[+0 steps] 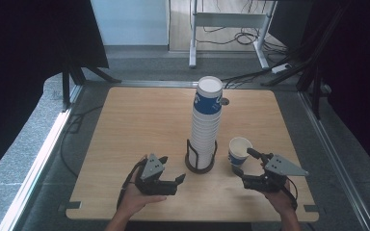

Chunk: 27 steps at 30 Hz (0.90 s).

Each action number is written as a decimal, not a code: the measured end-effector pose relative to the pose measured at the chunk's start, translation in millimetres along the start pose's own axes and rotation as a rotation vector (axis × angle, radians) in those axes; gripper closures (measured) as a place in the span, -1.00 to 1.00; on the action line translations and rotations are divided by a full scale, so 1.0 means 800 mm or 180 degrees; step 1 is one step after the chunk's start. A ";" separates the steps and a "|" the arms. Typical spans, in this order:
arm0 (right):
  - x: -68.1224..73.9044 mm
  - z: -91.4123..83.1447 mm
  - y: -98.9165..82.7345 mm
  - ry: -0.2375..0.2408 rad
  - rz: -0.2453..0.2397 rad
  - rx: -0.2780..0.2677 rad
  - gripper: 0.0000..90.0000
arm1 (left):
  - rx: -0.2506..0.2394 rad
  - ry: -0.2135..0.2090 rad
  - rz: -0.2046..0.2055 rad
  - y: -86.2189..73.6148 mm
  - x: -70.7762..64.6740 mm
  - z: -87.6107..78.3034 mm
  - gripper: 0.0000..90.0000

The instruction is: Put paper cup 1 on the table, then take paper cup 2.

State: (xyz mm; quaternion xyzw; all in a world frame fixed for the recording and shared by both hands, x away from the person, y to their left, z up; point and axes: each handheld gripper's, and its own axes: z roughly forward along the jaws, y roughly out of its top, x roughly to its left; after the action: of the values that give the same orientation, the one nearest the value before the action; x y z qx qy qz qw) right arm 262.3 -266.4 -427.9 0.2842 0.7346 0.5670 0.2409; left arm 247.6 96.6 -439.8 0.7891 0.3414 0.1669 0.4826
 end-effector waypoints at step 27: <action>0.012 0.005 0.003 0.0295 -0.0120 0.0014 -0.57 | -0.0128 -0.0151 0.0069 0.084 0.028 0.064 -0.77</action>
State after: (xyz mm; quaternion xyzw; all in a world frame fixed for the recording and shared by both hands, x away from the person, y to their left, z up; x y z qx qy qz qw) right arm 258.5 -256.4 -426.7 0.2443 0.7515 0.5733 0.2165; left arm 319.0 58.7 -406.7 0.7866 0.3178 0.1602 0.5045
